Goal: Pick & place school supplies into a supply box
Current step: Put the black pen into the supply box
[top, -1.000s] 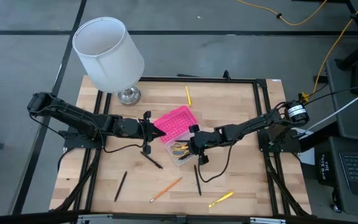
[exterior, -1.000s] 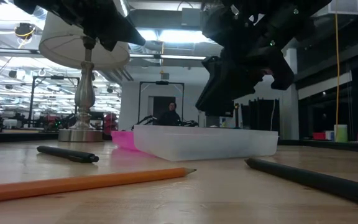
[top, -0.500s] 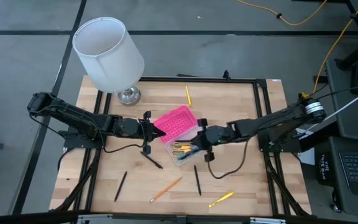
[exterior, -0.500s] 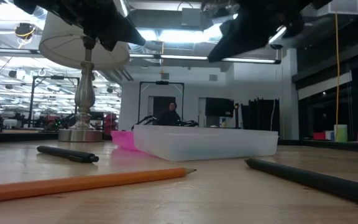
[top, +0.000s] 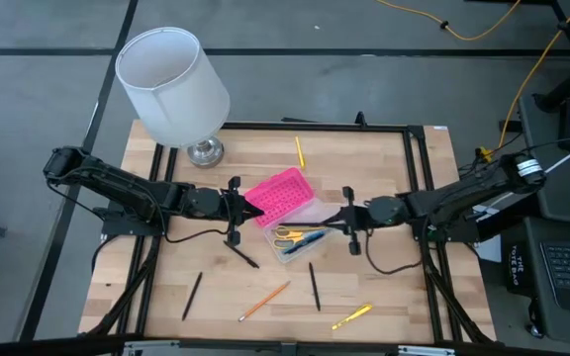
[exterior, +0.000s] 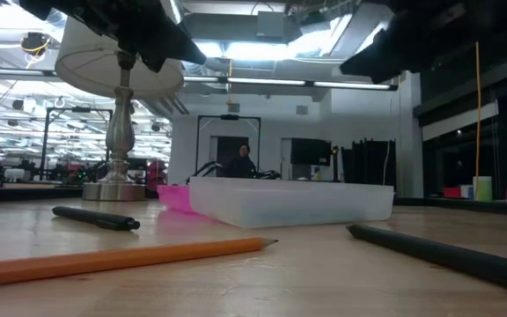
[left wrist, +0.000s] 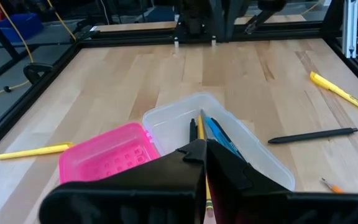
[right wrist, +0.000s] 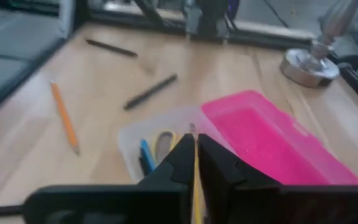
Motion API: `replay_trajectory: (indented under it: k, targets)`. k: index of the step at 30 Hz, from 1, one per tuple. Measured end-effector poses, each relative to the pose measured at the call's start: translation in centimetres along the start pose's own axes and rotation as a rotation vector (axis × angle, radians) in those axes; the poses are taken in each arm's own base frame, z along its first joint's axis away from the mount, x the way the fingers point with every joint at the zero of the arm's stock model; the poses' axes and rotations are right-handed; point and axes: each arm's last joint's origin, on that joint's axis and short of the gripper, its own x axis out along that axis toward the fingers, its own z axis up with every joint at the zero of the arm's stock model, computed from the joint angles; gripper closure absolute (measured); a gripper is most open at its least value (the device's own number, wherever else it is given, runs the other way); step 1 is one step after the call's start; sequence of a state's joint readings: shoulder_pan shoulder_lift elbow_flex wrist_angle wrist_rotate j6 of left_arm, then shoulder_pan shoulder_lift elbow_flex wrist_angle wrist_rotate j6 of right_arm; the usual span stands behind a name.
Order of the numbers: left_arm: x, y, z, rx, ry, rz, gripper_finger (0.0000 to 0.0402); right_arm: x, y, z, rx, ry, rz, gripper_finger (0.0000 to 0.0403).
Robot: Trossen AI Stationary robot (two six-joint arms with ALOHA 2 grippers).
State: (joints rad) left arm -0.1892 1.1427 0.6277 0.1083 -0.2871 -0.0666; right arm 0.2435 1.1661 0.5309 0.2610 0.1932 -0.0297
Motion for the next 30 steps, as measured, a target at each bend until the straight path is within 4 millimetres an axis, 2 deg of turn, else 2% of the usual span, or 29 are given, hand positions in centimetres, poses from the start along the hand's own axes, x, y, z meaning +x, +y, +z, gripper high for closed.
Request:
replay_trajectory:
  k: [4,12,18,25,30]
  targets:
    - [0.0,0.0,0.0,0.0,0.0,0.0,0.0396,-0.4,0.3,-1.4,0.009,-0.033,0.015,0.0385]
    - [0.0,-0.1,-0.2,0.05,0.018,-0.036,0.0397,-0.3,0.4,-1.9,0.129,-0.004,0.019,0.0393]
    - [-0.5,-2.2,-0.9,0.049,0.069,-0.163,0.0399,-0.4,0.4,-2.0,0.15,0.002,0.019,0.0376]
    - [-2.0,-4.5,-0.1,0.026,0.143,-0.089,0.0398,-0.3,0.4,-2.0,0.145,0.003,0.019,0.0387]
    - [-2.0,-5.8,0.4,0.019,0.208,-0.079,0.0398,-0.3,0.4,-1.9,0.113,0.0,0.018,0.0398]
